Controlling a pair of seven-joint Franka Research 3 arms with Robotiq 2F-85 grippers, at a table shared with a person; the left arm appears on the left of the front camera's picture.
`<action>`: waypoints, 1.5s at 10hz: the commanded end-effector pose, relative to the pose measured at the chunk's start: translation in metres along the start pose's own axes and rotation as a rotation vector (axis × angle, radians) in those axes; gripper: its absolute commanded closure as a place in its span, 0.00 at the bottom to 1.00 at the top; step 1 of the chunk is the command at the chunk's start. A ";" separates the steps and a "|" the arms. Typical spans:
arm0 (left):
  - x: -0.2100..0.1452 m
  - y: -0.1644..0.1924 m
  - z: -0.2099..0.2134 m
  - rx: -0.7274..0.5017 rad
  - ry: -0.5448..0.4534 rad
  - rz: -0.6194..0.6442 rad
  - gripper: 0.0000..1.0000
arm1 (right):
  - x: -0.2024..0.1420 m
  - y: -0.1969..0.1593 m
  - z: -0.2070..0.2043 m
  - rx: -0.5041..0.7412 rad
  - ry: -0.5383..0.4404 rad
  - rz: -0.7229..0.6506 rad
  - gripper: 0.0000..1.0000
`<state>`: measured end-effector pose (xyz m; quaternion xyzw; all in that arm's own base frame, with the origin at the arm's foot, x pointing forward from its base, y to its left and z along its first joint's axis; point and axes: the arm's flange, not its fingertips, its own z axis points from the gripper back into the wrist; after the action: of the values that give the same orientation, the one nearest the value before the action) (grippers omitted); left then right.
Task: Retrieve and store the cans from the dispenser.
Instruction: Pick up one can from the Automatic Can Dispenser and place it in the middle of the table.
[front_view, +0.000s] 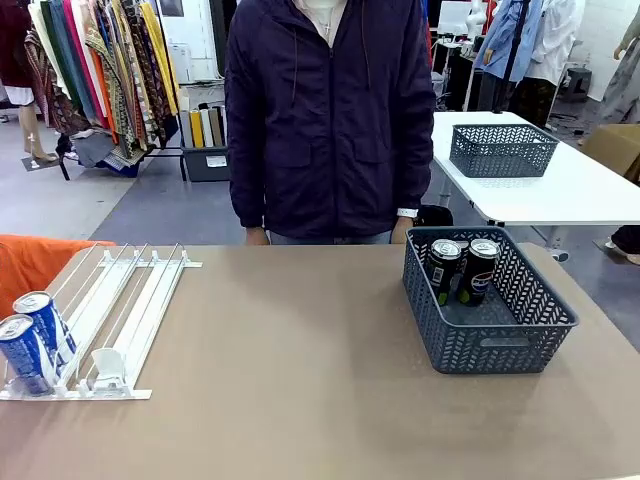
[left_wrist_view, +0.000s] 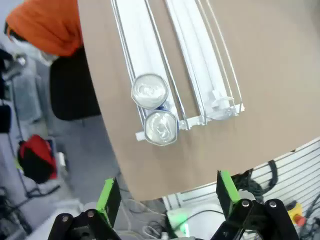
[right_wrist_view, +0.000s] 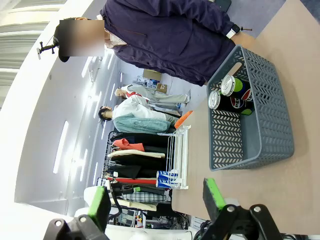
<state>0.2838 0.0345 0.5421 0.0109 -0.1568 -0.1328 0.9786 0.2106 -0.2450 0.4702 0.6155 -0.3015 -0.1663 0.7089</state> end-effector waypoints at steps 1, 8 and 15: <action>-0.002 0.005 -0.008 -0.033 0.021 0.064 0.00 | 0.003 0.003 -0.002 0.028 -0.015 0.024 0.00; -0.004 0.012 -0.064 0.020 0.154 0.196 0.00 | 0.003 0.003 -0.002 0.028 -0.015 0.024 0.00; 0.006 0.001 -0.139 -0.063 0.239 0.187 0.00 | 0.003 0.003 -0.002 0.028 -0.015 0.024 0.00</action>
<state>0.3442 0.0369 0.4460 -0.0092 -0.0365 -0.0547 0.9978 0.2106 -0.2450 0.4702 0.6155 -0.3016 -0.1663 0.7089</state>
